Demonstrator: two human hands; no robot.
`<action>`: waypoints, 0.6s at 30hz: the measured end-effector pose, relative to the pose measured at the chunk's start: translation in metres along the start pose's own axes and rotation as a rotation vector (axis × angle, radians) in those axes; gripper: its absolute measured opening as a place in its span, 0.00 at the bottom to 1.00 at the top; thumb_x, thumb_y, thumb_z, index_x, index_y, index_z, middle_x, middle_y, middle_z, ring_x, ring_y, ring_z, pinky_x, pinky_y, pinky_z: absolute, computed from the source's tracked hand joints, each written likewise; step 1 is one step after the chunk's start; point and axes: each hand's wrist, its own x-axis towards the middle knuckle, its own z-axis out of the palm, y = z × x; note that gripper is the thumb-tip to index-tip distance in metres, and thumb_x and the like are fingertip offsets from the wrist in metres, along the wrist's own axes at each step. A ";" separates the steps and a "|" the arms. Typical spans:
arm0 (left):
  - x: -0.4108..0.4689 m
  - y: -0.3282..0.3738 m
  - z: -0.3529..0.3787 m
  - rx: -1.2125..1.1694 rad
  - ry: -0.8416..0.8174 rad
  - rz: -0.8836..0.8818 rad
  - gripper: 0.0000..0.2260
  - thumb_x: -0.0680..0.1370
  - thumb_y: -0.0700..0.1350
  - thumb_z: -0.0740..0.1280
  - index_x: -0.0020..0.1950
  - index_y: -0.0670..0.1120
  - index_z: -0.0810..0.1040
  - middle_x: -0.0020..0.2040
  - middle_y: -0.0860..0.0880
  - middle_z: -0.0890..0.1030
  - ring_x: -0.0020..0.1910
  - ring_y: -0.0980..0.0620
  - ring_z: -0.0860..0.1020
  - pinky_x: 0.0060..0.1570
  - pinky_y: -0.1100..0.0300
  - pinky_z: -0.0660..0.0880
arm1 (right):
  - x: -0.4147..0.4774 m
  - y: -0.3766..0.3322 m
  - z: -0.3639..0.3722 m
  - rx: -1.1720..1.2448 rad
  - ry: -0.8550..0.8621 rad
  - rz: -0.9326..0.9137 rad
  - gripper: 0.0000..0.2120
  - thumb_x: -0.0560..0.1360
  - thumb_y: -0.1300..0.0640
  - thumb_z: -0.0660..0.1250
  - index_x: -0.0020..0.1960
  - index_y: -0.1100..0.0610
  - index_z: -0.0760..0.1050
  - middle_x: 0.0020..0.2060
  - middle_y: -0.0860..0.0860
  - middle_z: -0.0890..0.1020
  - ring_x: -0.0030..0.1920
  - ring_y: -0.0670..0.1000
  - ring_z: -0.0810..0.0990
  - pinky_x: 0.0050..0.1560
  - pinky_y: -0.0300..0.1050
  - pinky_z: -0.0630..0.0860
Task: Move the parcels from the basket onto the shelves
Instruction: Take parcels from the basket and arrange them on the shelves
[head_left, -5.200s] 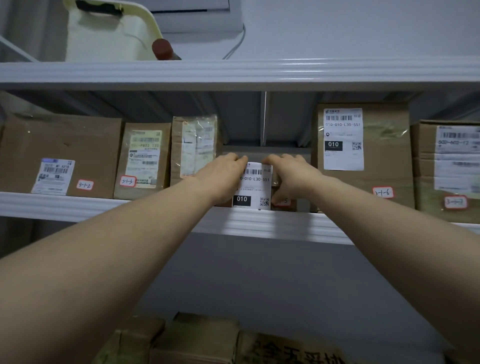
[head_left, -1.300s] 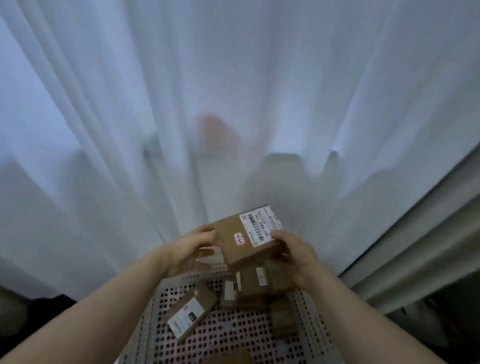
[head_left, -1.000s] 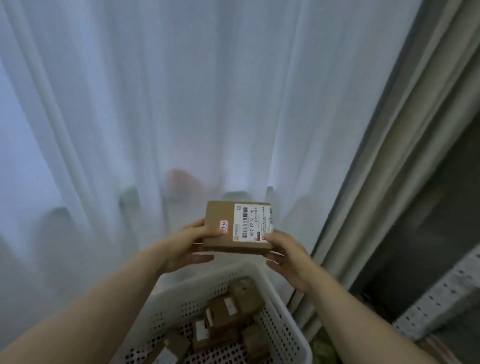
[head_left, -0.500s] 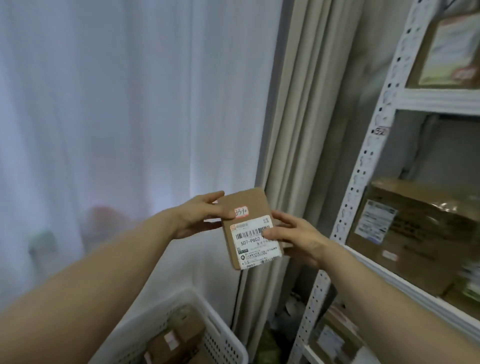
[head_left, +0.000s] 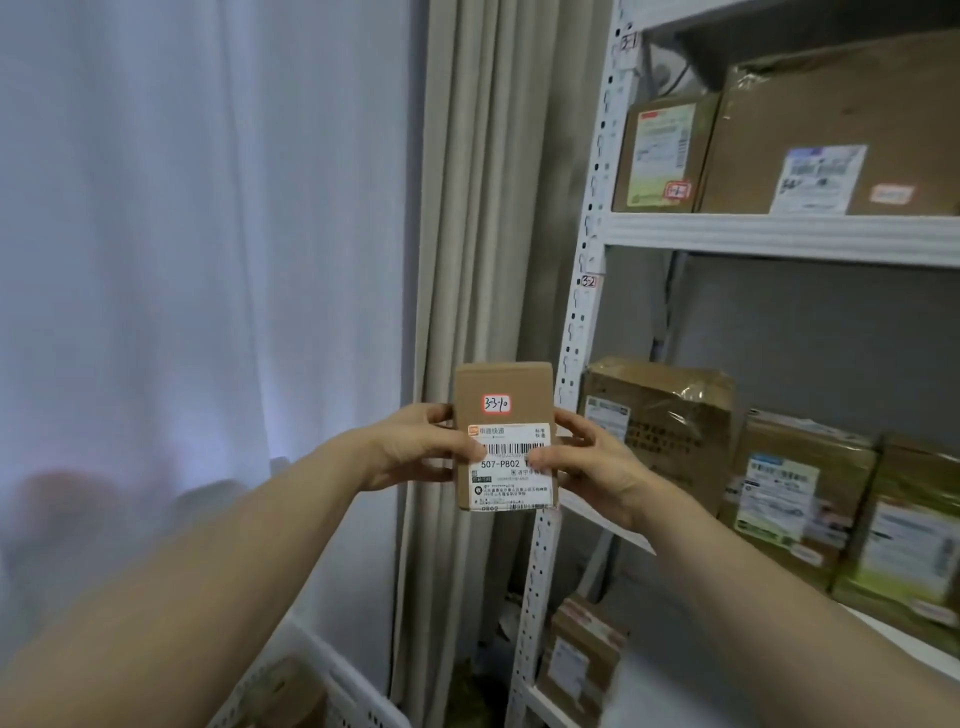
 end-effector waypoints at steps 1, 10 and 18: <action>0.001 0.002 0.005 0.007 -0.008 -0.001 0.19 0.72 0.33 0.70 0.61 0.44 0.76 0.50 0.50 0.85 0.49 0.54 0.83 0.45 0.60 0.78 | -0.003 -0.002 -0.004 -0.002 0.005 -0.005 0.28 0.65 0.75 0.71 0.59 0.54 0.71 0.46 0.58 0.84 0.46 0.55 0.83 0.54 0.52 0.79; 0.017 0.019 0.048 0.010 -0.079 -0.016 0.19 0.71 0.33 0.71 0.61 0.44 0.75 0.53 0.47 0.84 0.55 0.49 0.81 0.57 0.52 0.77 | -0.029 -0.009 -0.048 0.036 0.043 0.002 0.36 0.64 0.77 0.71 0.69 0.58 0.67 0.50 0.61 0.83 0.45 0.56 0.85 0.42 0.46 0.82; 0.049 0.035 0.109 0.041 -0.165 0.008 0.16 0.70 0.35 0.73 0.57 0.45 0.77 0.53 0.47 0.83 0.52 0.47 0.78 0.49 0.56 0.76 | -0.058 -0.021 -0.108 0.020 0.164 0.007 0.42 0.59 0.74 0.75 0.70 0.59 0.66 0.49 0.55 0.85 0.52 0.56 0.84 0.53 0.51 0.80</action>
